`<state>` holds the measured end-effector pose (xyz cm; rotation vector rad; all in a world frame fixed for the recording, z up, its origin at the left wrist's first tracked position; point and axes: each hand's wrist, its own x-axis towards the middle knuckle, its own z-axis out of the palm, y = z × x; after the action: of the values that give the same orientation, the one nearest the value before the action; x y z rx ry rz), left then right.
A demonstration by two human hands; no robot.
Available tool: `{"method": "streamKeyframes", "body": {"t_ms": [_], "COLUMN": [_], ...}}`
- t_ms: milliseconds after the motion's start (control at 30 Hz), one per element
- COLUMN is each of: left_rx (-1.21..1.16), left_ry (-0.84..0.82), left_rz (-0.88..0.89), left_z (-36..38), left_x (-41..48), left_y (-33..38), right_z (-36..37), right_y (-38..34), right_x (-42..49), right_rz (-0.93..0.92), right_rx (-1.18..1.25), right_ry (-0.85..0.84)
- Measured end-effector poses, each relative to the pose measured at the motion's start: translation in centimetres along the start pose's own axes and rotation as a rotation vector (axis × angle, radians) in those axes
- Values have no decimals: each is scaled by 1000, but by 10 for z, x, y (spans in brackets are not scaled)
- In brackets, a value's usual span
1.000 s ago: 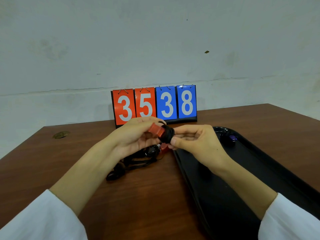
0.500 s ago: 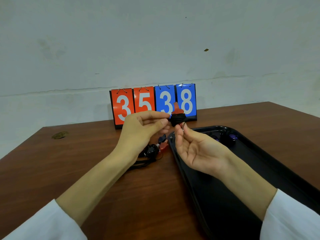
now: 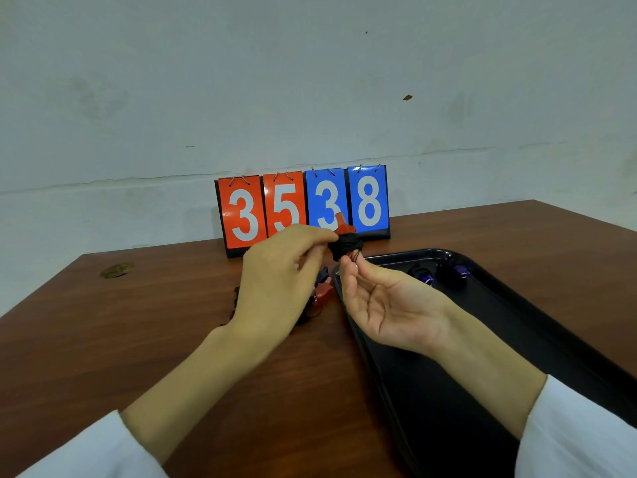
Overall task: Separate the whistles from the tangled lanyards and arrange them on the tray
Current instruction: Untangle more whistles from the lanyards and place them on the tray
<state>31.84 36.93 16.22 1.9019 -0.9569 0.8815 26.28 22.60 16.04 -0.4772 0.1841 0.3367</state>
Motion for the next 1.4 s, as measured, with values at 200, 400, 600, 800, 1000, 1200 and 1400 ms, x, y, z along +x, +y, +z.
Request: {"method": "streamKeyframes", "body": {"t_ms": [200, 400, 600, 800, 1000, 1200, 1400], "left_rx": [-5, -245, -258, -420, -399, -228, -100], "left_ry": [-65, -113, -46, -12, 36, 22, 14], "left_rz": [-22, -292, -330, -365, -331, -169, -13], "left_z": [6, 7, 9, 7, 6, 7, 4], "left_x": [-6, -8, -12, -8, -6, -10, -8], "left_y": [0, 3, -1, -1, -1, -4, -13], "right_z": [-2, -4, -5, -2, -2, -2, -2], "right_y": [-1, 2, 4, 4, 5, 4, 4], "right_x": [0, 3, 5, 4, 4, 4, 3], "right_rz": [-33, -33, -55, -66, -21, -12, -3], "right_rx": [-23, -47, -63, 38, 43, 46, 43], "right_ry": [49, 94, 110, 39, 8, 0, -4]}}
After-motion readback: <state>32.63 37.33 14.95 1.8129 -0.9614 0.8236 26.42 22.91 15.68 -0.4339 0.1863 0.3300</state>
